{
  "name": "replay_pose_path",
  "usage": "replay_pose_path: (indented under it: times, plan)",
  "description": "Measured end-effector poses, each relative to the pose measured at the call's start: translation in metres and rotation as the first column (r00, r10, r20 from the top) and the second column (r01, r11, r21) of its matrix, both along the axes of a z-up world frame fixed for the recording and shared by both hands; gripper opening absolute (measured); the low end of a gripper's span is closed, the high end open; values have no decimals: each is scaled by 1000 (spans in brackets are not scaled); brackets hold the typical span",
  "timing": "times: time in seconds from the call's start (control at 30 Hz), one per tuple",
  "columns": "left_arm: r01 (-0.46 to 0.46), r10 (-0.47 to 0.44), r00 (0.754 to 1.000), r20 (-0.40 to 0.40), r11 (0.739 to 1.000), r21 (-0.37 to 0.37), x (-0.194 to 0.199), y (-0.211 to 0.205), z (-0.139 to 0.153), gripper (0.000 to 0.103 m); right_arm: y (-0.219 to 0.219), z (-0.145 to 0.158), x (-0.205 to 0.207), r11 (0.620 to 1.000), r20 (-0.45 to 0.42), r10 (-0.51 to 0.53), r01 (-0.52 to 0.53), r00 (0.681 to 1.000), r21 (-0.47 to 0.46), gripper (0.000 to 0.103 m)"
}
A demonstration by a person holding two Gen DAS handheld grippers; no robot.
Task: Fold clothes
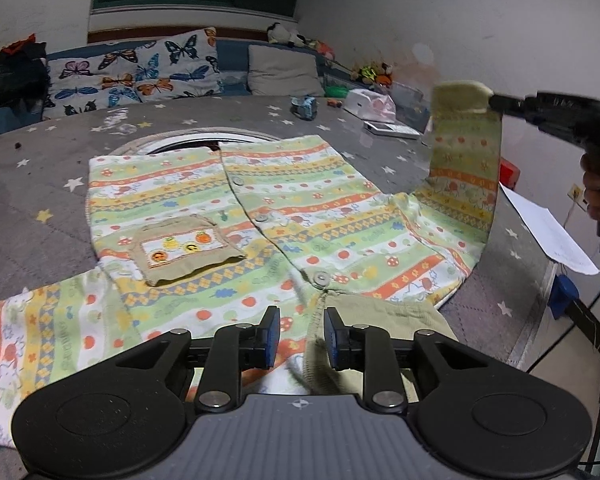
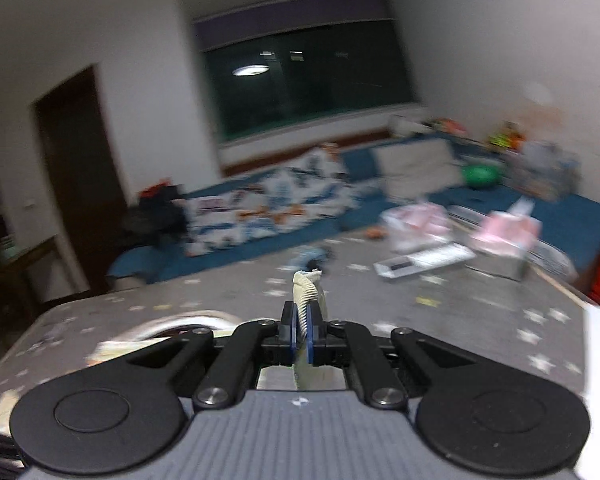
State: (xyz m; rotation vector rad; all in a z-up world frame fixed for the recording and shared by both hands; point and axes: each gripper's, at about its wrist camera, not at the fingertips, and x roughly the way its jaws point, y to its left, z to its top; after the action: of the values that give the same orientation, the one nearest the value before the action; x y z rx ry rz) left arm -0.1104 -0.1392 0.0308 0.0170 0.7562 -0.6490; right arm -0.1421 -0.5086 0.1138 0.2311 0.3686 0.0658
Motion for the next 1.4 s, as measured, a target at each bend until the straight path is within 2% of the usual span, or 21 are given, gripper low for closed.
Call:
replay_pose_path:
  times: [0.17, 0.37, 0.63, 0.8, 0.93, 0.97, 1.07, 1.23, 1.33, 1.4]
  plan:
    - [-37, 37, 999, 15, 999, -20, -7, 15, 3, 26, 59, 17, 11, 980, 16, 198, -197, 980, -31, 4]
    - [-94, 94, 995, 17, 995, -40, -14, 36, 5, 26, 143, 7, 27, 905, -44, 417, -419, 908, -75, 4]
    - [-140, 141, 990, 14, 989, -51, -15, 52, 6, 28, 215, -34, 31, 792, -199, 575, -601, 793, -106, 4]
    - [-145, 146, 989, 15, 988, -50, -15, 51, 7, 30, 227, -52, 22, 738, -255, 636, -671, 728, -75, 8]
    - [-142, 143, 990, 15, 989, -49, -14, 49, 9, 32, 211, -51, 13, 736, -250, 637, -671, 729, -82, 15]
    - [-143, 144, 990, 10, 989, -48, -12, 47, 8, 33, 203, -50, 11, 739, -250, 634, -669, 731, -82, 21]
    - [-147, 147, 989, -6, 988, -44, -7, 43, 7, 33, 181, -50, 7, 769, -264, 592, -632, 762, -100, 22]
    - [-155, 153, 988, -36, 987, -39, 3, 36, 4, 33, 132, -65, 0, 851, -317, 464, -516, 827, -102, 22]
    - [-161, 160, 986, -37, 986, -32, 8, 29, 3, 32, 104, -76, -3, 889, -349, 395, -450, 850, -88, 22]
    - [-167, 166, 986, -32, 986, -25, 9, 24, 3, 30, 93, -83, -4, 900, -362, 374, -428, 854, -81, 23]
